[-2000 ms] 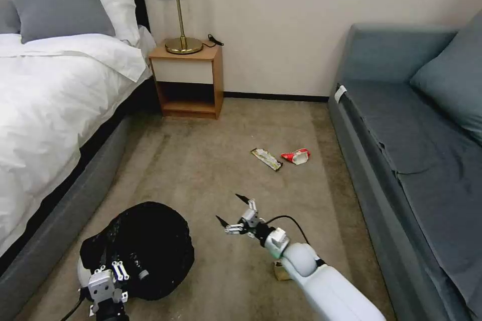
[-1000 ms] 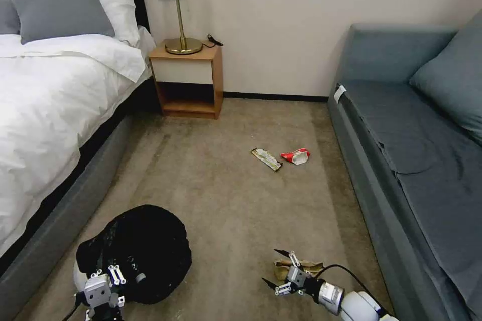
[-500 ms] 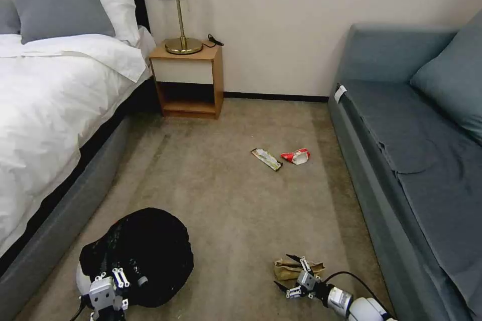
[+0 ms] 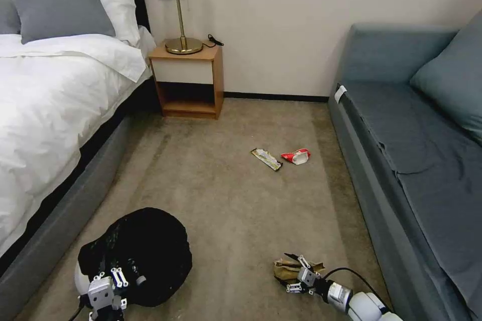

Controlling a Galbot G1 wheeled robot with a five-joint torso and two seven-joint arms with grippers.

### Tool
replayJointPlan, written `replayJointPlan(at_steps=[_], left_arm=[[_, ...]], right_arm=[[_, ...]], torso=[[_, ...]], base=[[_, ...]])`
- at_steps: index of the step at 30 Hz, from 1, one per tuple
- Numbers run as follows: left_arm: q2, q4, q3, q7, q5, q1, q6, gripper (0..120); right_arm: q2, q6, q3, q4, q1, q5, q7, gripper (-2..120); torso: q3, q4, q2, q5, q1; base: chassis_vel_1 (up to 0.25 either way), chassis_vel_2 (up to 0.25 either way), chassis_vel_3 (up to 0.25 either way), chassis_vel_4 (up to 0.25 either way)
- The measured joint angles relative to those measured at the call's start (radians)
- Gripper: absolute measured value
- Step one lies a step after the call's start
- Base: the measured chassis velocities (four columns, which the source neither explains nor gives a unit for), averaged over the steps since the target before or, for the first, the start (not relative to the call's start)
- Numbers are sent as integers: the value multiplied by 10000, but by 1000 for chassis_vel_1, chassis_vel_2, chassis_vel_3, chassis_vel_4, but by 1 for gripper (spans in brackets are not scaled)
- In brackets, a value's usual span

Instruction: Pick up the trash bin, then pick up the garbage on the floor and place it into the trash bin.

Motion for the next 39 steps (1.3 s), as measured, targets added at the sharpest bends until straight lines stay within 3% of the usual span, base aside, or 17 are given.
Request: replayJointPlan(at_steps=[4,6,7,10,12,20,39], left_arm=[[42,-52,-75,0,-44,-3,40,6],[96,-102,-143,8,-86,-16,94,6],[96,-102,-143,8,-86,-16,94,6],[118,-122,-154,20,-98,-43,133,6],[119,-129,-154,22,-99,-43,135,6],[145,-205,-160,29,-116,8,144,6],[84,-147,-482,-87,-248,-42,101,6]], right_arm=[[18,-5,0,-109,56,-78,-39,64],[43,-12,5,-180,101,-118,-85,51],[43,-12,5,-180,101,-118,-85,51],[59,-24,34,-209,113,-120,-134,36],[59,-25,40,-212,112,-120,-145,34],[77,-24,123,-223,31,-105,-218,2],[322,69,123,-251,156,-207,-246,0]], torso=[[0,0,0,-1,0],[0,0,0,1,0],[0,0,0,1,0],[0,-1,0,-1,0],[0,-1,0,-1,0],[0,-1,0,-1,0],[0,-1,0,0,0]], base=[[0,0,0,0],[0,0,0,0],[0,0,0,0],[0,0,0,0],[0,0,0,0],[0,0,0,0],[0,0,0,0]])
